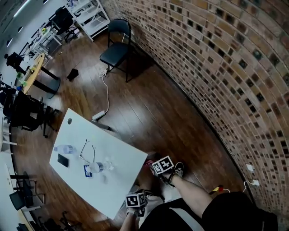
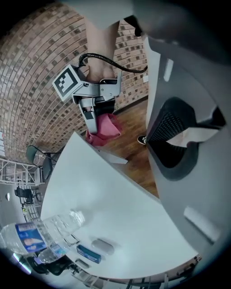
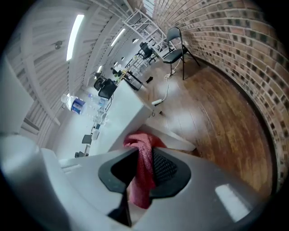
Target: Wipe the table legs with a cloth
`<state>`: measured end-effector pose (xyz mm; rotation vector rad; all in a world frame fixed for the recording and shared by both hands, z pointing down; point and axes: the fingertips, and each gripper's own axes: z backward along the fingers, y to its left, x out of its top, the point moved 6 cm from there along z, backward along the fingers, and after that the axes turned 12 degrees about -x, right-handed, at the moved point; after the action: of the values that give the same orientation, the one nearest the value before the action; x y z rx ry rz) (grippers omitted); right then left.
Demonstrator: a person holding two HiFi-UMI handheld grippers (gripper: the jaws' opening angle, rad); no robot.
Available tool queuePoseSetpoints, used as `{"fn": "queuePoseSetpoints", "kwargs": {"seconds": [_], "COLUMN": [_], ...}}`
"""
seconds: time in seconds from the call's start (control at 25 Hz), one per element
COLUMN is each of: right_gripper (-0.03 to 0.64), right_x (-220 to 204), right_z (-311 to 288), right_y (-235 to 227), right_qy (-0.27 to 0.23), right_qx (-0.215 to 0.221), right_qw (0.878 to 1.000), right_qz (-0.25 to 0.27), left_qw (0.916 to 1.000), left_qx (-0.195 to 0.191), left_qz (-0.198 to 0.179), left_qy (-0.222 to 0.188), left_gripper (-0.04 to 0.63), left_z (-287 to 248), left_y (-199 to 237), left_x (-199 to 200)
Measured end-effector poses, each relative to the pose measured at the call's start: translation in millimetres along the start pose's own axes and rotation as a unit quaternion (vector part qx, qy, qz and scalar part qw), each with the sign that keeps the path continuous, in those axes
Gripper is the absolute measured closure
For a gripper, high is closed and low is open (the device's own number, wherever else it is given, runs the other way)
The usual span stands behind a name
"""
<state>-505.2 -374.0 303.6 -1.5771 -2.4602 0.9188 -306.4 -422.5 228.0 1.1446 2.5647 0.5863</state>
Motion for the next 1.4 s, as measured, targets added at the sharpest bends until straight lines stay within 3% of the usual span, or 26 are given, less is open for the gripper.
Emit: {"fn": "queuePoseSetpoints", "kwargs": {"seconds": [0.2,0.4,0.6,0.76,1.04,1.2,1.4], "right_gripper": [0.557,0.557,0.554,0.554,0.551,0.551,0.551], "right_x": [2.9,-3.4,1.5,8.2,-13.4,-20.3,-20.5], "right_z": [15.6,16.7,-2.8,-30.5,-48.6,-62.2,-85.1], "right_y": [-33.3,-33.4,-14.2,-8.6,-12.5,-23.3,-48.9], "right_qy": [-0.027,-0.019,-0.050,-0.089,-0.177,-0.204,-0.213], "right_qx": [0.037,0.098,0.145,0.135,0.125,0.111,0.116], "right_qw": [0.993,0.981,0.955,0.943,0.902,0.891,0.885], "right_qz": [-0.110,-0.167,-0.254,-0.291,-0.374,-0.390,-0.396], "left_qw": [0.9995,0.9987,0.9959,0.9920,0.9850,0.9844,0.9856], "left_qx": [-0.014,-0.022,-0.033,-0.034,-0.067,-0.072,-0.026], "left_qz": [-0.027,-0.045,-0.083,-0.121,-0.159,-0.160,-0.165], "left_qy": [0.002,0.006,0.014,0.005,-0.004,0.013,0.024], "left_gripper": [0.594,0.594,0.594,0.594,0.594,0.594,0.594], "left_z": [-21.2,-26.0,-25.0,-39.4,-56.3,-75.2,-109.3], "left_y": [-20.4,-42.2,-44.2,-29.7,-20.5,-15.9,2.2], "left_x": [30.7,48.6,58.3,66.6,48.9,38.4,36.1]}}
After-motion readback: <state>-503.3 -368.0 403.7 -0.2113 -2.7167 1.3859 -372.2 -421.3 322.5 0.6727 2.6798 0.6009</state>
